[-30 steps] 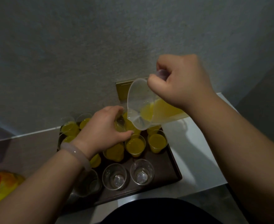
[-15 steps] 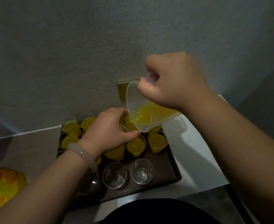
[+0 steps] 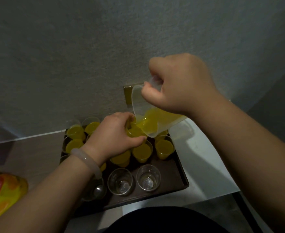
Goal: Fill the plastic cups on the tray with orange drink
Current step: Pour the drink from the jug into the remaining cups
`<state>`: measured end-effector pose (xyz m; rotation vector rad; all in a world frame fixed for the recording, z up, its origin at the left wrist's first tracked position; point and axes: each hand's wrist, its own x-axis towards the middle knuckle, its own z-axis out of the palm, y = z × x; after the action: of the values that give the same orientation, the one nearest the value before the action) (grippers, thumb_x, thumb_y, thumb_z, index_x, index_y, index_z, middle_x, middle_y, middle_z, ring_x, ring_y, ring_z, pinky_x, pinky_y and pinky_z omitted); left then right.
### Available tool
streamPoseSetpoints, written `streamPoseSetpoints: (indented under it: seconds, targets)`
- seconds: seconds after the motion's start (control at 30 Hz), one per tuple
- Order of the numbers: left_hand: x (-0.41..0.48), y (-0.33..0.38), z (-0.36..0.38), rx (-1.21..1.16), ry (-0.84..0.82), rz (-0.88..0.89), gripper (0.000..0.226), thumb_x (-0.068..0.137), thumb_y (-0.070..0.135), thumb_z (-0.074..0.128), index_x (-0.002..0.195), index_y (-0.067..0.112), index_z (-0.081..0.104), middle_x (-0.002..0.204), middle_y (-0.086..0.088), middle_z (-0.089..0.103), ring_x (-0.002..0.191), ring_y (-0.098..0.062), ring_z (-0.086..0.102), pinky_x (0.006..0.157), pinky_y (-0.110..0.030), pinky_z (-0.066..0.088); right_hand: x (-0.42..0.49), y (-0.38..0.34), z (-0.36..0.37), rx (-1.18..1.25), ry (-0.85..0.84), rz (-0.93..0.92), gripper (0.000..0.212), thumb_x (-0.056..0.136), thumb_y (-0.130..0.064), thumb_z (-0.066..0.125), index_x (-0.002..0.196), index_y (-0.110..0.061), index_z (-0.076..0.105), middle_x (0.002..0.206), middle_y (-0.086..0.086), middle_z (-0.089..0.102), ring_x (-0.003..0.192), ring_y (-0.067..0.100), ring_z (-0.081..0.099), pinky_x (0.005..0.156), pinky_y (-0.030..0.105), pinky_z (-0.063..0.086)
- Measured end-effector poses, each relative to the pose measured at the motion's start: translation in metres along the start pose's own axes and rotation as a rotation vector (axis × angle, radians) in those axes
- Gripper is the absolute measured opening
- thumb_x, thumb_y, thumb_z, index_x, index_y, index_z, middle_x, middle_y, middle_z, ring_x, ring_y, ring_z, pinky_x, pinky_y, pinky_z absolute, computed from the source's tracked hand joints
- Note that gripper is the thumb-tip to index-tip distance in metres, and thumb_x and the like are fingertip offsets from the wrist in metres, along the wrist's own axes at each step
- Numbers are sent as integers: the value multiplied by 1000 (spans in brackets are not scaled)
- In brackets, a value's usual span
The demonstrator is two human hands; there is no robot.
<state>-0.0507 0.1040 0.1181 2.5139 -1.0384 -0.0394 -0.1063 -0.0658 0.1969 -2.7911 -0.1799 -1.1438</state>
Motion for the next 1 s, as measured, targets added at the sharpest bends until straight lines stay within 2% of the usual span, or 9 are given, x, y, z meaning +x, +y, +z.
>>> streamPoseSetpoints:
  seconds: [0.2, 0.3, 0.5, 0.73, 0.93, 1.0]
  targets:
    - [-2, 0, 0, 3, -3, 1, 66, 66, 55, 74, 119, 18, 59, 111, 0, 63, 96, -14, 58, 78, -18, 38, 1, -1, 0, -21, 14, -6, 25, 72, -40, 46, 62, -17, 46, 53, -4, 38, 47, 20, 33, 50, 16, 18]
    - [-2, 0, 0, 0, -7, -5, 66, 66, 56, 73, 119, 19, 59, 111, 1, 62, 96, -14, 58, 78, -18, 38, 1, -2, -2, -11, 16, -18, 21, 72, -40, 46, 65, -21, 41, 54, -5, 38, 47, 19, 33, 51, 15, 18]
    - [-2, 0, 1, -14, 8, -4, 65, 65, 55, 74, 118, 20, 60, 110, 1, 63, 93, -12, 56, 77, -19, 38, 1, 0, -5, -19, 8, -10, 22, 72, -41, 45, 65, -21, 39, 54, -4, 40, 47, 22, 37, 47, 19, 20]
    - [-2, 0, 2, -28, 16, -1, 66, 66, 54, 74, 120, 18, 60, 112, 0, 63, 97, -14, 58, 80, -18, 39, -2, 5, -6, 10, -6, 16, 25, 73, -42, 44, 64, -19, 41, 55, 3, 54, 48, 26, 46, 48, 22, 25]
    - [0, -1, 3, -48, 33, -15, 69, 65, 54, 75, 120, 18, 60, 112, 0, 63, 98, -13, 58, 83, -19, 42, -4, 12, -7, 34, -15, 67, 23, 73, -43, 45, 67, -21, 41, 59, 2, 56, 53, 25, 48, 50, 26, 30]
    - [1, -2, 3, -67, 39, -22, 71, 64, 55, 75, 122, 18, 59, 114, 1, 63, 99, -12, 58, 84, -19, 42, -5, 17, -8, 68, -10, 107, 24, 74, -43, 47, 67, -21, 40, 56, -2, 50, 52, 22, 46, 51, 26, 29]
